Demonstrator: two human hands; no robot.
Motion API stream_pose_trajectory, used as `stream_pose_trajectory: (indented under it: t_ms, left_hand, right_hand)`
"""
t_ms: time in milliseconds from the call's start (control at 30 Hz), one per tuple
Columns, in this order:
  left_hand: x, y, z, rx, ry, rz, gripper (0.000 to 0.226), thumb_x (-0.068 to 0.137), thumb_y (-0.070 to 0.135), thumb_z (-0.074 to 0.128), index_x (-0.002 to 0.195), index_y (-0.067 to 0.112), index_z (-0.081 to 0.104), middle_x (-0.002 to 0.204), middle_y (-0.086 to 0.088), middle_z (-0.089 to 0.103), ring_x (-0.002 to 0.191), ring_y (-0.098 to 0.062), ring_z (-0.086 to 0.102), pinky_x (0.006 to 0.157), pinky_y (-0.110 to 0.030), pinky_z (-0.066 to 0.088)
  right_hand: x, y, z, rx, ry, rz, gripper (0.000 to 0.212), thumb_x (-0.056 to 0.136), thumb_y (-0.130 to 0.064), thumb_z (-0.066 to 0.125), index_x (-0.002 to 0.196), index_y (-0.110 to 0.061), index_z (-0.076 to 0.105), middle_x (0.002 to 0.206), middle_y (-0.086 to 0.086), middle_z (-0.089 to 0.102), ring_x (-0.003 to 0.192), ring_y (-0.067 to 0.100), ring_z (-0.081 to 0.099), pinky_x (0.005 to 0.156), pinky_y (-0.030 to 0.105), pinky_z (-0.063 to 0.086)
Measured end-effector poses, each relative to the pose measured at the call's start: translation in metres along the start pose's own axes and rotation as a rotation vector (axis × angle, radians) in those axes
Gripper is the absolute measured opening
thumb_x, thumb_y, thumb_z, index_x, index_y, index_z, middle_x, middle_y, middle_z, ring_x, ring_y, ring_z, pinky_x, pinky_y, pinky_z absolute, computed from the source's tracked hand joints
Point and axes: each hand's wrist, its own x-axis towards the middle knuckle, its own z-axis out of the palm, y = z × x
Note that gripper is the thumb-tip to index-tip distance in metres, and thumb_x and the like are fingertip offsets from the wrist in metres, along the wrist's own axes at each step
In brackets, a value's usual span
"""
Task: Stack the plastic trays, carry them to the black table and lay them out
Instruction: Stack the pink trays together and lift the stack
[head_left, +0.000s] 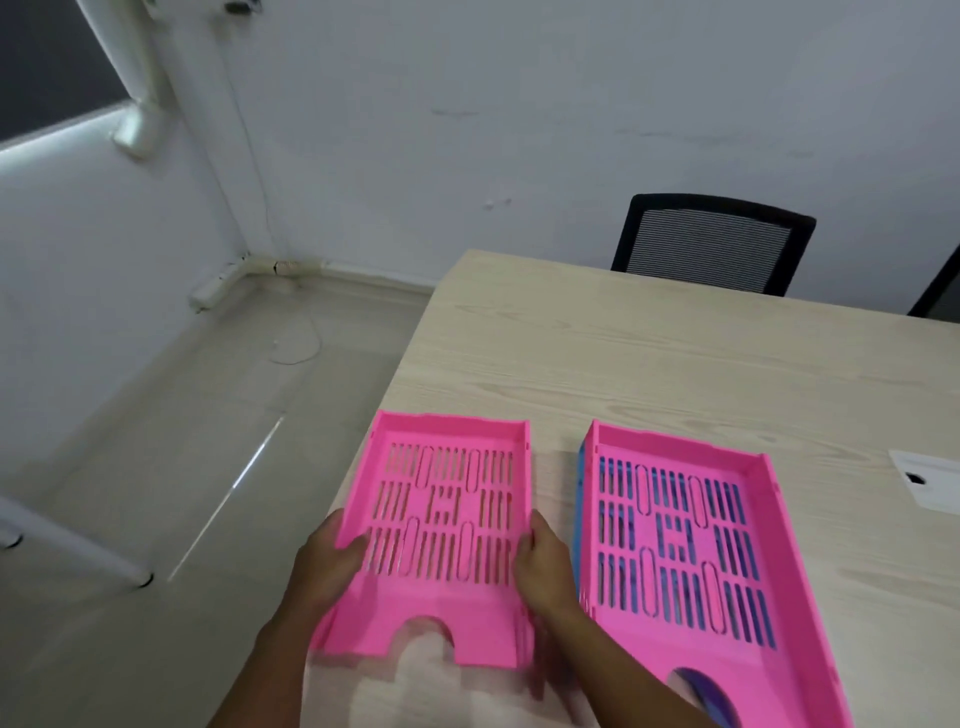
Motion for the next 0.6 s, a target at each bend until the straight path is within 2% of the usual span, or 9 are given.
stream_pose_trajectory:
  t_ms: [67,133,200,267,300,333,400,500,600]
  left_hand:
    - [0.001,0.01,-0.008,-0.064,0.023,0.044,0.032,0.09,0.011,0.064,0.121,0.018,0.063,0.101,-0.006,0.073,0.097,-0.03,0.07,0.089,-0.049,0.056]
    - [0.002,0.025,-0.011,-0.15,0.059,0.085,0.029,0.089,0.004,0.064,0.114,0.017,0.057,0.102,-0.009,0.07,0.099,-0.032,0.068,0.09,-0.05,0.054]
    - [0.0,0.046,-0.01,-0.233,0.069,0.125,0.027,0.089,0.004,0.065,0.108,0.016,0.051,0.101,-0.007,0.066,0.097,-0.031,0.065,0.081,-0.045,0.054]
    - [-0.005,0.069,-0.002,-0.268,0.057,0.169,0.024,0.089,0.01,0.066,0.099,0.02,0.048,0.097,-0.005,0.064,0.091,-0.03,0.065,0.071,-0.04,0.052]
    - [-0.01,0.08,0.005,-0.268,0.048,0.189,0.023,0.089,0.012,0.066,0.094,0.023,0.046,0.095,-0.006,0.063,0.087,-0.03,0.065,0.07,-0.041,0.052]
    - [-0.015,0.091,0.014,-0.267,0.041,0.205,0.024,0.089,0.014,0.066,0.091,0.025,0.045,0.093,-0.007,0.063,0.084,-0.03,0.065,0.071,-0.045,0.053]
    - [-0.028,0.11,0.041,-0.255,0.022,0.235,0.022,0.09,0.016,0.065,0.089,0.025,0.044,0.09,-0.008,0.063,0.08,-0.029,0.066,0.072,-0.047,0.053]
    - [-0.052,0.127,0.096,-0.218,-0.021,0.291,0.019,0.091,0.015,0.061,0.089,0.022,0.043,0.084,-0.008,0.063,0.071,-0.018,0.064,0.062,-0.037,0.051]
    - [-0.076,0.135,0.152,-0.184,-0.082,0.324,0.018,0.094,0.013,0.056,0.088,0.023,0.042,0.076,-0.001,0.06,0.053,0.005,0.057,0.046,-0.015,0.042]
  right_hand:
    - [0.005,-0.02,-0.011,0.057,0.051,-0.048,0.036,0.101,0.0,0.04,0.13,-0.005,0.061,0.112,0.009,0.072,0.104,0.028,0.07,0.098,0.038,0.055]
    - [0.008,-0.04,-0.028,0.117,0.067,-0.081,0.043,0.103,-0.002,0.039,0.143,-0.007,0.053,0.128,0.007,0.066,0.119,0.022,0.063,0.111,0.036,0.046]
    - [0.008,-0.052,-0.048,0.162,0.086,-0.119,0.045,0.104,-0.003,0.04,0.148,-0.008,0.048,0.138,0.005,0.06,0.127,0.016,0.055,0.117,0.035,0.038]
    - [0.007,-0.054,-0.076,0.198,0.12,-0.13,0.045,0.105,-0.005,0.041,0.15,-0.009,0.046,0.145,0.007,0.058,0.133,0.019,0.055,0.117,0.042,0.04]
    - [0.006,-0.051,-0.092,0.225,0.134,-0.13,0.044,0.105,-0.006,0.041,0.147,-0.012,0.05,0.139,0.005,0.064,0.125,0.015,0.062,0.109,0.043,0.049]
    - [0.004,-0.044,-0.109,0.25,0.145,-0.135,0.041,0.105,-0.006,0.042,0.142,-0.016,0.056,0.125,-0.001,0.072,0.107,0.007,0.07,0.093,0.036,0.061]
    - [-0.001,-0.024,-0.144,0.266,0.167,-0.142,0.038,0.104,-0.006,0.044,0.129,-0.024,0.066,0.097,-0.011,0.077,0.079,-0.001,0.074,0.065,0.021,0.063]
    - [-0.012,0.013,-0.195,0.276,0.228,-0.095,0.037,0.103,-0.004,0.047,0.124,-0.027,0.067,0.096,-0.007,0.077,0.083,0.011,0.076,0.067,0.027,0.062]
    - [-0.029,0.055,-0.242,0.362,0.286,-0.032,0.038,0.102,0.0,0.048,0.131,-0.017,0.066,0.101,-0.002,0.077,0.076,0.0,0.076,0.064,0.017,0.06]
